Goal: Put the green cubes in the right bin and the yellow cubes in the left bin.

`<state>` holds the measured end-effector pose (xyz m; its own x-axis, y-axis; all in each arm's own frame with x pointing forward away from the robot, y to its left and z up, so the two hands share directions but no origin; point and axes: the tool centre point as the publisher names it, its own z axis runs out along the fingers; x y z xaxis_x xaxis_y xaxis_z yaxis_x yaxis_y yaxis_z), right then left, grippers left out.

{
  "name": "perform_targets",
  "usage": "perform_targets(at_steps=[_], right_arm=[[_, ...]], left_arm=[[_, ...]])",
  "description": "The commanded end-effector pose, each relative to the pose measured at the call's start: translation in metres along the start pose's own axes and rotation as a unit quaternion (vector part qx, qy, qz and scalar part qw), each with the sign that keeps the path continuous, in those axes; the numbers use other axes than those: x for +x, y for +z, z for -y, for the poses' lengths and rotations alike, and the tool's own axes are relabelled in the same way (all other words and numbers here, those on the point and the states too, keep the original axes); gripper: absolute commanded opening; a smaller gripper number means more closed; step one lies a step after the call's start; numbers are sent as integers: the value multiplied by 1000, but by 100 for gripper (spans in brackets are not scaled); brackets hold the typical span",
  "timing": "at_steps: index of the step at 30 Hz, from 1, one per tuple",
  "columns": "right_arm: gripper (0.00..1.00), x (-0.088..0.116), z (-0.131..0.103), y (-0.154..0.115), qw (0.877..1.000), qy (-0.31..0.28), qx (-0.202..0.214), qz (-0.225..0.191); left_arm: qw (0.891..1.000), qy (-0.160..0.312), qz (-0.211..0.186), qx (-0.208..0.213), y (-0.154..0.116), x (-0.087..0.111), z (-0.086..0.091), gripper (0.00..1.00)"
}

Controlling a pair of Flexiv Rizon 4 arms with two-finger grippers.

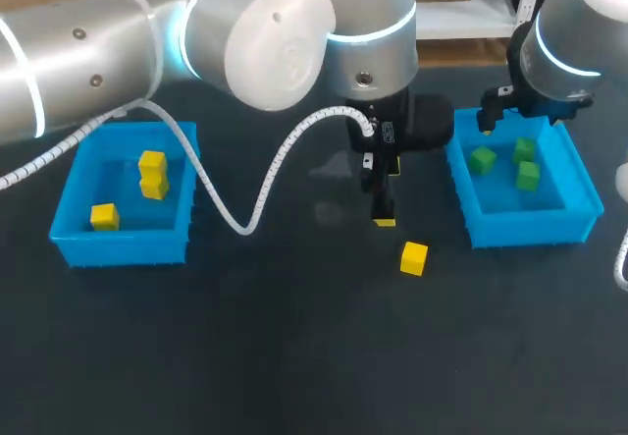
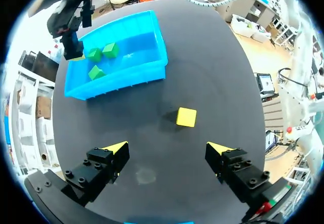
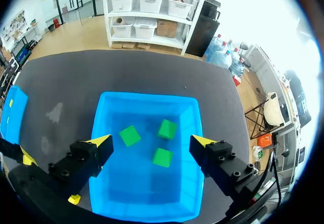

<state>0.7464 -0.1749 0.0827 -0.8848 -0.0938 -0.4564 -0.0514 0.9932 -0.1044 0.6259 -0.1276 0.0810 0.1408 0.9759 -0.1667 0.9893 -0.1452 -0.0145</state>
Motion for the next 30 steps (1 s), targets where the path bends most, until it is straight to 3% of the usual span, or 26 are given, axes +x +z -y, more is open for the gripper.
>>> perform_targets(at_steps=[1, 16, 30], right_arm=[[100, 1, 1, 0, 1000, 0, 0, 1], [100, 1, 1, 0, 1000, 0, 0, 1], [100, 1, 1, 0, 1000, 0, 0, 1]], left_arm=[[1000, -23, 7, 9, -2, 1, 2, 100], [1000, -6, -23, 7, 35, -2, 24, 100], [1000, -8, -28, 2, 55, -22, 23, 100]])
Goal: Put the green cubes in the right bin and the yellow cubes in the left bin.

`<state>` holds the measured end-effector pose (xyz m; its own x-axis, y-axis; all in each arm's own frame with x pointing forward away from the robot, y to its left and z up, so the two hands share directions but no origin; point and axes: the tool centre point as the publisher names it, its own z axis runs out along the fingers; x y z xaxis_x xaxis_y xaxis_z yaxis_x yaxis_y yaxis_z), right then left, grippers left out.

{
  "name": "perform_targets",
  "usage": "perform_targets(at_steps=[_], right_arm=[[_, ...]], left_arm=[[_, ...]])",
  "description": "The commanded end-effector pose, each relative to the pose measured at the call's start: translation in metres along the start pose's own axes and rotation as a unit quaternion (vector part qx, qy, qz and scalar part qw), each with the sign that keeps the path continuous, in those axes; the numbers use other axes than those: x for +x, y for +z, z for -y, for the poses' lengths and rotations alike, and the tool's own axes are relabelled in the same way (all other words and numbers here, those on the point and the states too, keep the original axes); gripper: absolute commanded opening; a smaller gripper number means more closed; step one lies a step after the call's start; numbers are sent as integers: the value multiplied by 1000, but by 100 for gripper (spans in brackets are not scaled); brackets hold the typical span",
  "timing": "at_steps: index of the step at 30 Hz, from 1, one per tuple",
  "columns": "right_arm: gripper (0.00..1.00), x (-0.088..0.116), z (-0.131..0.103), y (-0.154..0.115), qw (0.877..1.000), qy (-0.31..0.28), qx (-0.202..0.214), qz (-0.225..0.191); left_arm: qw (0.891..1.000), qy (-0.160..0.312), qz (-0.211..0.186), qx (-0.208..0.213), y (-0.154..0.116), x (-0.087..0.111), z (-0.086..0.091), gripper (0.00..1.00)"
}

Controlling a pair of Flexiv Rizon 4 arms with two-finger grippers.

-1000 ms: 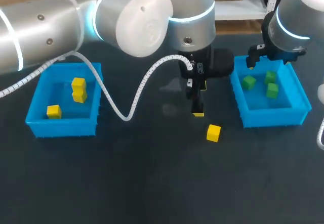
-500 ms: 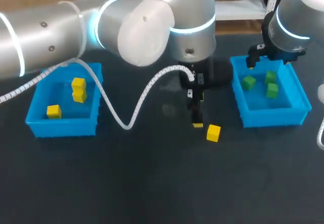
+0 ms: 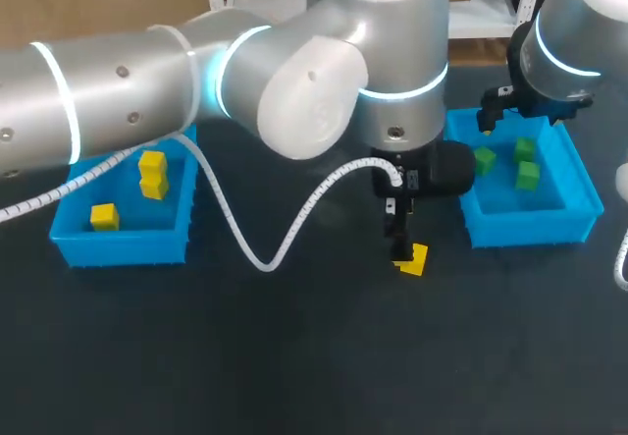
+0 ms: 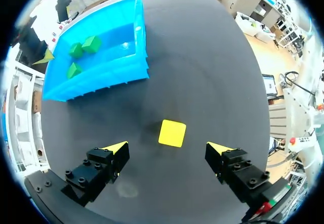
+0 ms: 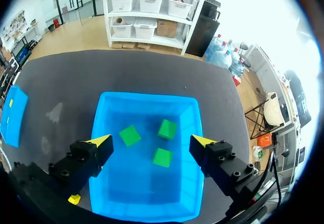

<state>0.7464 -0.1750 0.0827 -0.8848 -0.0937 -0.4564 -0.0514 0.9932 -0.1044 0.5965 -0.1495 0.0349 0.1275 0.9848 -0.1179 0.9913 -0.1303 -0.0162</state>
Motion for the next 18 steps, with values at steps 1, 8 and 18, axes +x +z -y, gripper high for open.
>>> perform_targets(at_steps=[1, 8, 18], right_arm=[[100, 1, 1, 0, 1000, 0, 0, 1], [100, 1, 1, 0, 1000, 0, 0, 1], [100, 1, 1, 0, 1000, 0, 0, 1]], left_arm=[[1000, 0, -4, 3, 6, -5, -3, 100], [1000, 1, -3, 6, 11, -8, 0, 100], [1000, 11, -15, 10, 27, -7, 4, 100]])
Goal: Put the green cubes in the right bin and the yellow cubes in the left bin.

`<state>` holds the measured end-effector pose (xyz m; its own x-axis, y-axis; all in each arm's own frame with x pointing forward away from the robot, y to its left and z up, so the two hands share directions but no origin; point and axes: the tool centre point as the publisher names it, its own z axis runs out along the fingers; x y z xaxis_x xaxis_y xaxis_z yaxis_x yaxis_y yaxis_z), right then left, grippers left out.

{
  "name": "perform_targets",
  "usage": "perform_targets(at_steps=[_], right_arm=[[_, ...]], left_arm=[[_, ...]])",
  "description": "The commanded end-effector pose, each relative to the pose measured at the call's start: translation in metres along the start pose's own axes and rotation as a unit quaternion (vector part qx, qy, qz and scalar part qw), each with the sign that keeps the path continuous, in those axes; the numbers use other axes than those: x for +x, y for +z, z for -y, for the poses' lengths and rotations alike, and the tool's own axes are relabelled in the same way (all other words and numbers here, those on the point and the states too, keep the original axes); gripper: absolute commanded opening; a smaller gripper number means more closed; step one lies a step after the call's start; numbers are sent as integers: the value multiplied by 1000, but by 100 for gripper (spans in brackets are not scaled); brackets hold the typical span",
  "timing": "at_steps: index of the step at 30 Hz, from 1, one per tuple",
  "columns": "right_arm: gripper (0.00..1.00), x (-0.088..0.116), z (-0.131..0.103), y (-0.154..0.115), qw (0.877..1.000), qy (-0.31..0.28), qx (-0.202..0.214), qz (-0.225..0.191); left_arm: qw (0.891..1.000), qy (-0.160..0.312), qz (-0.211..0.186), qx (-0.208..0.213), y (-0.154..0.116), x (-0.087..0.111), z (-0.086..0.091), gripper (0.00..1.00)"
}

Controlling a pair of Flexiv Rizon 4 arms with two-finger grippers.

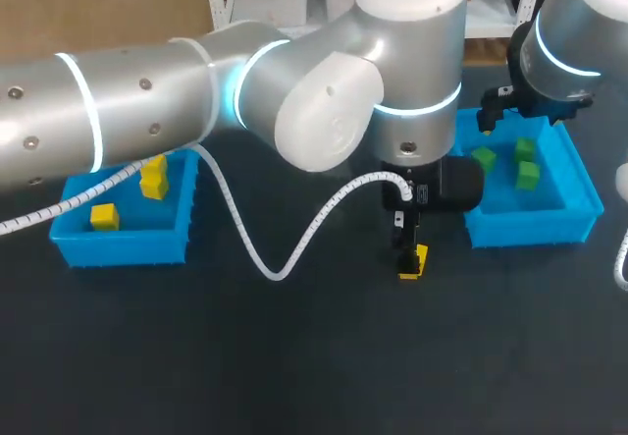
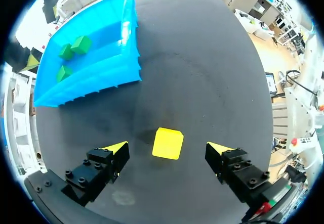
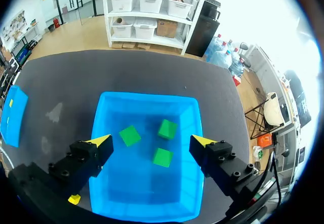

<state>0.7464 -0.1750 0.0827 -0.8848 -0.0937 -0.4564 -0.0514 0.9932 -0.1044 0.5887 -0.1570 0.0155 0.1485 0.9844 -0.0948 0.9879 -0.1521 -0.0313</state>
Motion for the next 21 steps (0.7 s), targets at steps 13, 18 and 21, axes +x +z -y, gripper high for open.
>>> perform_targets(at_steps=[13, 18, 21], right_arm=[[100, 1, 1, 0, 1000, 0, 0, 1], [100, 1, 1, 0, 1000, 0, 0, 1], [100, 1, 1, 0, 1000, 0, 0, 1]], left_arm=[[1000, -2, -13, -2, 25, -6, -4, 100], [1000, -9, -16, -9, 27, -5, -6, 0], [1000, -5, -20, -20, 27, -2, -7, 0]])
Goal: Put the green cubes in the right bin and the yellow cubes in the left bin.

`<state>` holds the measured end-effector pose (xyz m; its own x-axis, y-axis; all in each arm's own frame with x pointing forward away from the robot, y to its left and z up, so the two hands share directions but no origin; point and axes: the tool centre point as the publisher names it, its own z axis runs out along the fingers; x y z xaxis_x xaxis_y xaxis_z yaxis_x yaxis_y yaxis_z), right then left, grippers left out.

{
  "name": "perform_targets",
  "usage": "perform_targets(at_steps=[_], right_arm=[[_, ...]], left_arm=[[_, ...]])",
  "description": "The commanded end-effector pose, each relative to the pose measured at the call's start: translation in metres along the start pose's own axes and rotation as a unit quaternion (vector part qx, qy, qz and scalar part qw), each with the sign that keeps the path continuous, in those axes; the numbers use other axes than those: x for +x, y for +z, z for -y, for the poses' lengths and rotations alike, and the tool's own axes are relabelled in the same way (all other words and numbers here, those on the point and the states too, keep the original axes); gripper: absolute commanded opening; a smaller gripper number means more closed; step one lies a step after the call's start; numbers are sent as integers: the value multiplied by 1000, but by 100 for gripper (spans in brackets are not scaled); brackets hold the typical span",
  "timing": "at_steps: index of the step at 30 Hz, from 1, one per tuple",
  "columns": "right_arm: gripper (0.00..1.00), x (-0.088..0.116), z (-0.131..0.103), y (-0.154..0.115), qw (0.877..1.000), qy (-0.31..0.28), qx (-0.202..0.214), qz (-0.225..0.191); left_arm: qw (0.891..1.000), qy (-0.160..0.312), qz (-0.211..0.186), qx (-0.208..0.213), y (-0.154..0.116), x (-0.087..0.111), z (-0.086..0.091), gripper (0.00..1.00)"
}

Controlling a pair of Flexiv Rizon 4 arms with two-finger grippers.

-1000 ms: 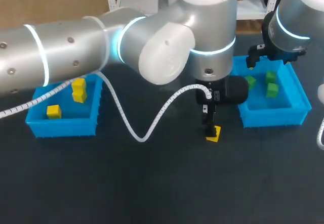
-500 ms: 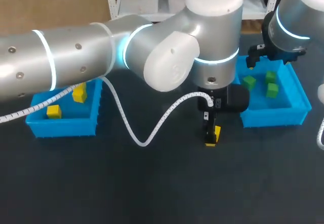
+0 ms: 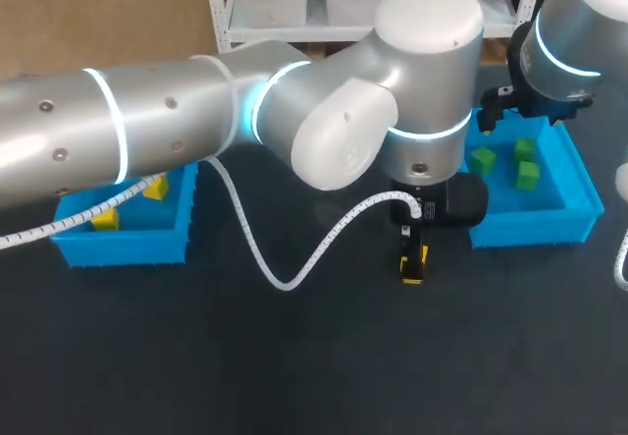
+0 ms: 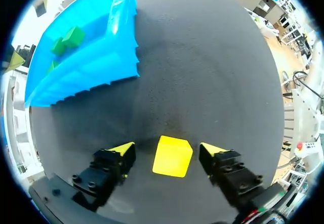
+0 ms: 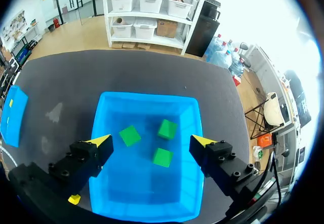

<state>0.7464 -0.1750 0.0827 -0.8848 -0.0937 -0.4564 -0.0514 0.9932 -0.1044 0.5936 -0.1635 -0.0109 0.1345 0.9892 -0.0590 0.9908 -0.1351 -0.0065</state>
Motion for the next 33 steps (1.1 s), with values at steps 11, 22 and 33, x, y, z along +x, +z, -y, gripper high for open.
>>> perform_targets(at_steps=[11, 22, 33], right_arm=[[100, 1, 1, 0, 1000, 0, 0, 1], [100, 1, 1, 0, 1000, 0, 0, 1], [100, 1, 1, 0, 1000, 0, 0, 1]], left_arm=[[998, -46, 17, -37, -25, 22, -20, 0], [981, -155, 68, -91, -90, 73, -55, 0], [944, -282, 105, -136, -139, 155, -79, 0]])
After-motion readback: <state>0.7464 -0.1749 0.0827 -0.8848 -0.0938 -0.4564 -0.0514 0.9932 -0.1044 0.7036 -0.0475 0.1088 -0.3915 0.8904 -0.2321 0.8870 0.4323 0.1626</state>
